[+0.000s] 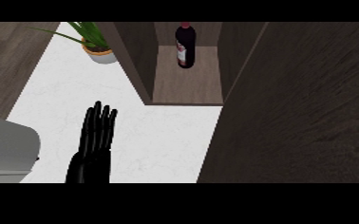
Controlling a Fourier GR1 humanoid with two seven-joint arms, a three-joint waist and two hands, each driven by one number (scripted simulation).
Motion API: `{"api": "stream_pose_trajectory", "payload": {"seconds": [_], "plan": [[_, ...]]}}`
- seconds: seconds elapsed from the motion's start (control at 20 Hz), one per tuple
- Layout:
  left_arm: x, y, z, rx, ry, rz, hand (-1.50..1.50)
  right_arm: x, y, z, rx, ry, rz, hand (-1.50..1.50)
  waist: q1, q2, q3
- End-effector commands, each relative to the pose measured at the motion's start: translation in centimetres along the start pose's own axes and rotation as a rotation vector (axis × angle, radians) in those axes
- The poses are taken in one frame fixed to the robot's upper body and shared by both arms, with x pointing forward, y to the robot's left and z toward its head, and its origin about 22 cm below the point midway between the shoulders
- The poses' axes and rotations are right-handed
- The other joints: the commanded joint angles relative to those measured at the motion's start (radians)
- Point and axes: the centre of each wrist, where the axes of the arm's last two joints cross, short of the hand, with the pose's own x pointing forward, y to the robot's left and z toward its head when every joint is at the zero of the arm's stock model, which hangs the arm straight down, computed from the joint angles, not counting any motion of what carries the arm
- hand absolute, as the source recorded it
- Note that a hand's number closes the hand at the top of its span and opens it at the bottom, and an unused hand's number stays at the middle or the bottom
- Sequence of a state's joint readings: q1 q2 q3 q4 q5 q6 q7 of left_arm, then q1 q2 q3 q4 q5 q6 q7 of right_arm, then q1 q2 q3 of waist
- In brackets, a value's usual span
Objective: Pick up the wine, place it into the cabinet and close the cabinet
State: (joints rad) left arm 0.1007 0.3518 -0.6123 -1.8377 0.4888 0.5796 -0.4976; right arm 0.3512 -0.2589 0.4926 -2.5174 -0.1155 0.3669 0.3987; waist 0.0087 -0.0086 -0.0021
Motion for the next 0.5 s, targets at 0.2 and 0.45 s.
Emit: {"api": "stream_pose_trajectory", "payload": {"seconds": [0.2, 0.45], "plan": [[3.0, 3.2, 1.6, 0.012, -0.002, -0.006, -1.50, 4.1, 2.8, 0.1, 0.126, -0.150, -0.044, 1.50, 0.014, -0.001, -0.003], [4.8, 5.5, 1.3, 0.023, -0.043, -0.001, -1.50, 2.6, 3.5, -2.1, 0.193, -0.090, -0.090, 1.50, 0.034, 0.001, -0.004]]}}
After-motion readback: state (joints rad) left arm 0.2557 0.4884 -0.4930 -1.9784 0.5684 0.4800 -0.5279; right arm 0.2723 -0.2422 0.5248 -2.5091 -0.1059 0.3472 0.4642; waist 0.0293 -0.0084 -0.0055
